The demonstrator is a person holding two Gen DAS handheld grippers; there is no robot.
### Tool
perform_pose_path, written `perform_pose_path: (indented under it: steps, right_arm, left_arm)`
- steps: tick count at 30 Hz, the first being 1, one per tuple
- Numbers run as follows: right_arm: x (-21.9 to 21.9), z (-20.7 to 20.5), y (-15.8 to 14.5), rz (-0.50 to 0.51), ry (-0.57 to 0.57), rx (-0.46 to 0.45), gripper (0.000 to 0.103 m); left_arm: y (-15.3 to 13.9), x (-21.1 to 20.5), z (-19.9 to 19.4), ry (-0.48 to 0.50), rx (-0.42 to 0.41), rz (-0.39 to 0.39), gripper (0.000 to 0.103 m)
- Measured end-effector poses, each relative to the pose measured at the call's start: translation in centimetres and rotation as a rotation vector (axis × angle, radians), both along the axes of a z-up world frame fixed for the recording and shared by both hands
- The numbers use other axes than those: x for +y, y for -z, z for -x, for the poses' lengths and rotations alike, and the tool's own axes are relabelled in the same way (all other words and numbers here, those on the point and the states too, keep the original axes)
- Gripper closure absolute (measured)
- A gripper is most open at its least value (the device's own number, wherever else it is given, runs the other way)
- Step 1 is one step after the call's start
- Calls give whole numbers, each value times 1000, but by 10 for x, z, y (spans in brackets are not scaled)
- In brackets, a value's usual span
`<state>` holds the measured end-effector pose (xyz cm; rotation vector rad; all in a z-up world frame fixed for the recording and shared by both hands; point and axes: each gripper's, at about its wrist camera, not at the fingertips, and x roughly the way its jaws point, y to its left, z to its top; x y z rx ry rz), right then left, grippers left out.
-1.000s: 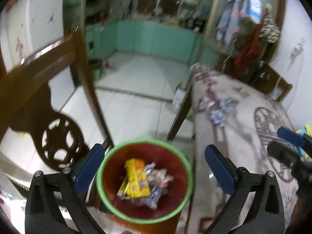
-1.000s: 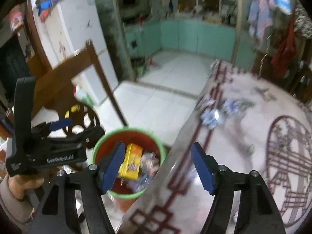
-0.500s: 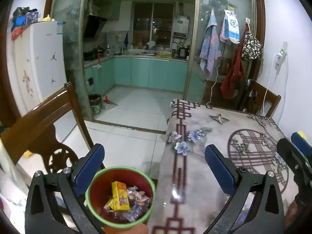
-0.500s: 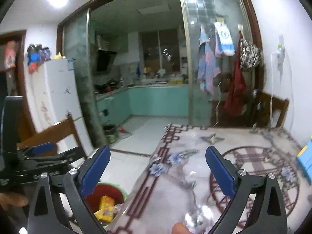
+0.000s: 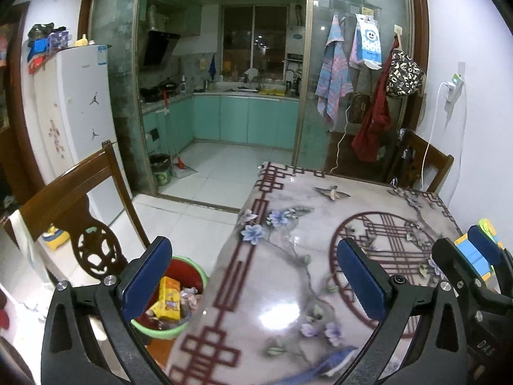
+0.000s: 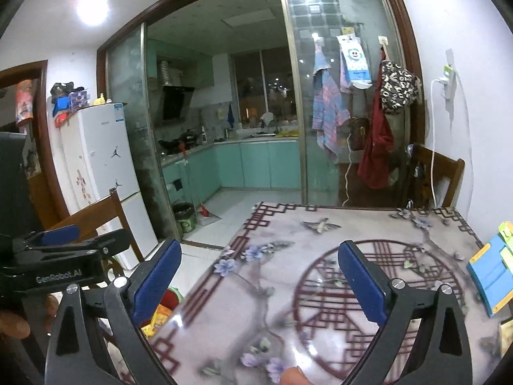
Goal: Collect trash
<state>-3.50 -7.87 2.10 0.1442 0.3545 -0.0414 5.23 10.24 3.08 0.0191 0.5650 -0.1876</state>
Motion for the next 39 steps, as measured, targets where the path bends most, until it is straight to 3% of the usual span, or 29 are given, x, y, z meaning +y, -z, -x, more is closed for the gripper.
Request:
perform_pose_path:
  steps: [16, 39]
  right_arm:
    - [-81, 34, -18, -30, 3, -15, 4]
    - [-113, 28, -7, -41, 10, 10, 4]
  left_arm:
    - [-9, -56, 21, -16, -9, -45, 0]
    - [-6, -87, 19, 7, 11, -62, 0]
